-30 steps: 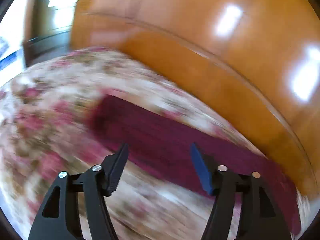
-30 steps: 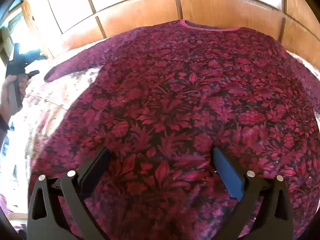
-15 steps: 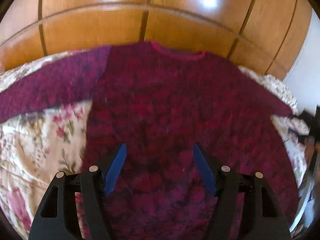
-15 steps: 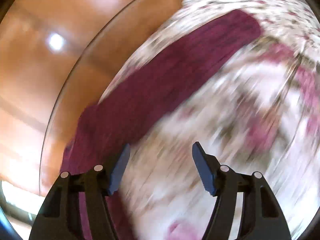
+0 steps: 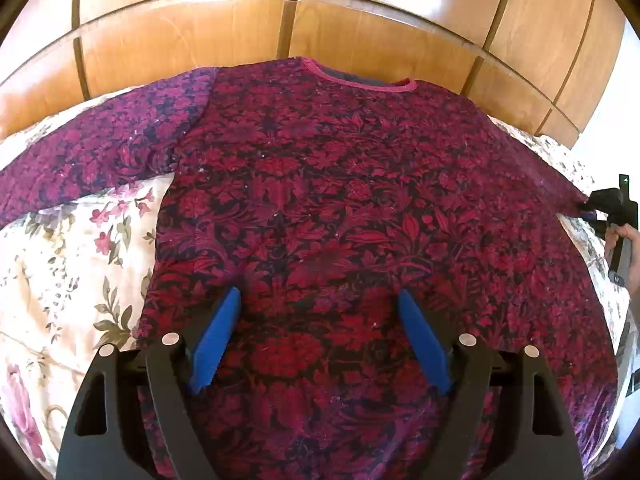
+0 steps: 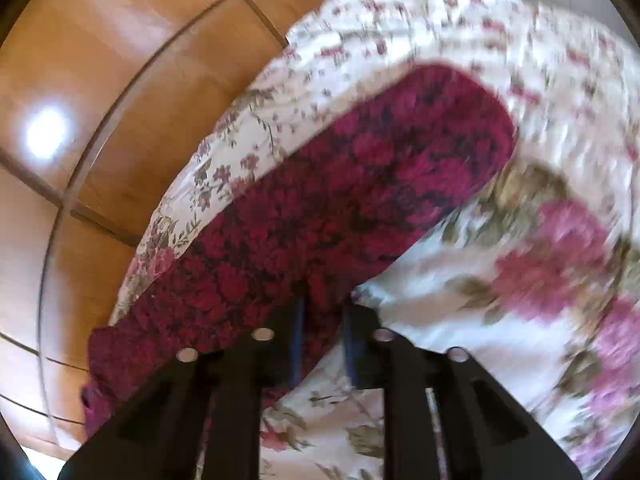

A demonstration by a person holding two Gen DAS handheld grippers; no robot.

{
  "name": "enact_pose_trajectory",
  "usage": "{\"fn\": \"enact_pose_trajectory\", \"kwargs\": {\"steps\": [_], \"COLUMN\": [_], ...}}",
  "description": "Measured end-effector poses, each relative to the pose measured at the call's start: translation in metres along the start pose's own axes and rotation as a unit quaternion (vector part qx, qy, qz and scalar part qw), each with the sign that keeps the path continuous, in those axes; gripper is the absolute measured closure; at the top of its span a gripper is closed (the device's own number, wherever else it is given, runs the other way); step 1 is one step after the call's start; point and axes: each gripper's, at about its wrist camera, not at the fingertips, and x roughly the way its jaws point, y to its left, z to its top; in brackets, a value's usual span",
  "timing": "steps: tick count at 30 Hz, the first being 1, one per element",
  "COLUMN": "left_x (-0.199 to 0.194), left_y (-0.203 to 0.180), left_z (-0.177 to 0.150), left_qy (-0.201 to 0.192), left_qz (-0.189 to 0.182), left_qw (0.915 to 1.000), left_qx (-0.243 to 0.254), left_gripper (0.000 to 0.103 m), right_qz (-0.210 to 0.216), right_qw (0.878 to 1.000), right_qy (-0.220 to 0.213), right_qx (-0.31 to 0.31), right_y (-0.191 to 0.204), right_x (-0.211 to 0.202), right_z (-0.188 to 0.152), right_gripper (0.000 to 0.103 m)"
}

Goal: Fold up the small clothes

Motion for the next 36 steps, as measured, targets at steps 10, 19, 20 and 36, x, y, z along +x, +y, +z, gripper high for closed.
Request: {"fn": "enact_pose_trajectory", "kwargs": {"steps": [10, 19, 20, 36], "left_x": [0.001, -0.015, -0.020, -0.035], "left_y": [0.003, 0.014, 0.018, 0.057], "left_z": [0.000, 0.004, 0.005, 0.064], "left_qy": [-0.003, -0.005, -0.005, -0.022], "left_qz": [-0.019, -0.056, -0.065, -0.133], "left_qw": [0.9998, 0.9966, 0.9951, 0.9805], "left_qx": [-0.006, -0.060, -0.073, -0.143], "left_gripper": [0.018, 0.018, 0.018, 0.028], "right_qz": [-0.025, 0.088, 0.095, 0.205], "right_qw": [0.997, 0.959, 0.955, 0.836], "right_qy": [-0.035, -0.068, -0.065, 0.065], "right_qx": [-0.058, -0.259, -0.274, -0.506], "right_y": [0.033, 0.181, 0.195, 0.331], "right_x": [-0.026, -0.085, -0.086, -0.060], "right_z": [-0.005, -0.050, -0.060, -0.281], "right_gripper": [0.092, 0.093, 0.093, 0.049]}}
